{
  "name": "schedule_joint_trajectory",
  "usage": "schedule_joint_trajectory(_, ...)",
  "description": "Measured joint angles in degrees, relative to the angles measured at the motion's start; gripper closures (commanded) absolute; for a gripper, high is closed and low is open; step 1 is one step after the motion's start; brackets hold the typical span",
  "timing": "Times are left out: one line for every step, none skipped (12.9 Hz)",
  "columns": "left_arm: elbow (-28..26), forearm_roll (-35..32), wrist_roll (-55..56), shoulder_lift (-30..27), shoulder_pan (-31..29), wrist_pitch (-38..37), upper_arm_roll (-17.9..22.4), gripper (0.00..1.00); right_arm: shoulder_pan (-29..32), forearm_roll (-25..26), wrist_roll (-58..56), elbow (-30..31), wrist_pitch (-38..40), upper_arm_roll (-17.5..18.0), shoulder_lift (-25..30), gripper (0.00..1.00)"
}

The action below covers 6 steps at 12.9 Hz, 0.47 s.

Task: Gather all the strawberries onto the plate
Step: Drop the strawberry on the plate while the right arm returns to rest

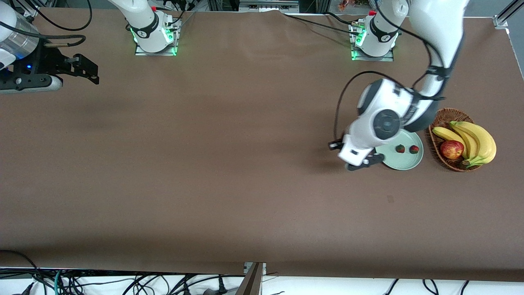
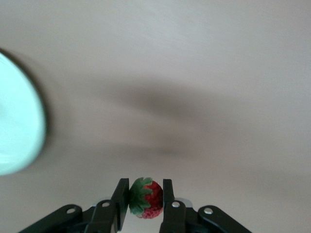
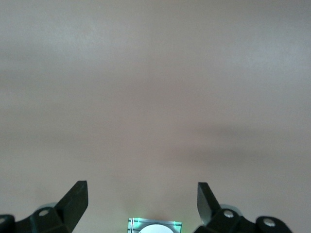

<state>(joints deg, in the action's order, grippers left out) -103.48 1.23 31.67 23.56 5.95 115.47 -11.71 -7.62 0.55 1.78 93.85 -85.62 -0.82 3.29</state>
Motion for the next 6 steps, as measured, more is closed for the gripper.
schedule_joint_trajectory(-2.0,0.3,-6.0,-1.5,-0.5,-0.2,3.0,0.84,0.0,0.3,0.0,-0.5,0.0,0.0,-0.5,0.0)
schedule_joint_trajectory(-3.9,0.4,-11.4,-2.4,-0.8,-0.2,5.7,0.84,0.0,0.6,0.0,-0.9,0.0,0.0,-1.2,0.0)
schedule_joint_trajectory(-5.6,0.5,-16.3,-2.9,-1.1,0.3,8.3,0.84,0.0,0.7,0.0,-1.1,0.0,0.0,-2.0,0.0)
schedule_joint_trajectory(-7.4,0.5,-20.5,-2.9,-1.4,2.0,10.5,0.84,0.0,0.7,0.1,-1.3,0.0,0.0,-2.7,0.0)
schedule_joint_trajectory(-9.7,0.5,-23.9,-2.9,-1.6,5.3,12.4,0.84,0.0,0.7,0.1,-1.5,-0.1,0.0,-3.4,0.0)
schedule_joint_trajectory(-12.4,0.5,-26.5,-2.8,-1.7,9.3,13.7,0.84,0.1,0.7,0.1,-1.7,-0.2,0.0,-3.8,0.0)
